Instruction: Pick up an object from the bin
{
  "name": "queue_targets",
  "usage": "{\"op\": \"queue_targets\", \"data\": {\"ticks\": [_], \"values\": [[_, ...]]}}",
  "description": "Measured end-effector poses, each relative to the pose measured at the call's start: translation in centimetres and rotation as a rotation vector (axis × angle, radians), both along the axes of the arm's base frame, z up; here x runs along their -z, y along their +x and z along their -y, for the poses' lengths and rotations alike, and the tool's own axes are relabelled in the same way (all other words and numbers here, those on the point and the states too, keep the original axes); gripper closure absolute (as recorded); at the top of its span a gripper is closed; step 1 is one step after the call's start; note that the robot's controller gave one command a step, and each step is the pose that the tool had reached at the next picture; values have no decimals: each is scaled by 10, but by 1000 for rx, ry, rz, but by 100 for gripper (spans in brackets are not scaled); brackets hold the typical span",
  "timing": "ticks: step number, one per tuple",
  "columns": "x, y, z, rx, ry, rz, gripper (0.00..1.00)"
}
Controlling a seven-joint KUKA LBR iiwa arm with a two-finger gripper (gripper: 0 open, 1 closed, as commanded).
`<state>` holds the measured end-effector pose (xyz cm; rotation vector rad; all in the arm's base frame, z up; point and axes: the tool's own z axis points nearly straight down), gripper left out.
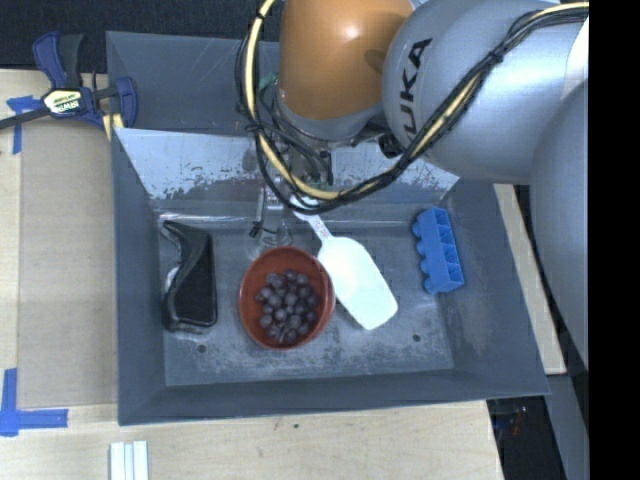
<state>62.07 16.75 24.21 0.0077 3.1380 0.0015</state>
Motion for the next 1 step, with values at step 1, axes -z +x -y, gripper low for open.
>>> {"op": "queue_targets", "data": {"ticks": [1], "values": [[0, 0, 0, 0, 0, 0, 0]]}}
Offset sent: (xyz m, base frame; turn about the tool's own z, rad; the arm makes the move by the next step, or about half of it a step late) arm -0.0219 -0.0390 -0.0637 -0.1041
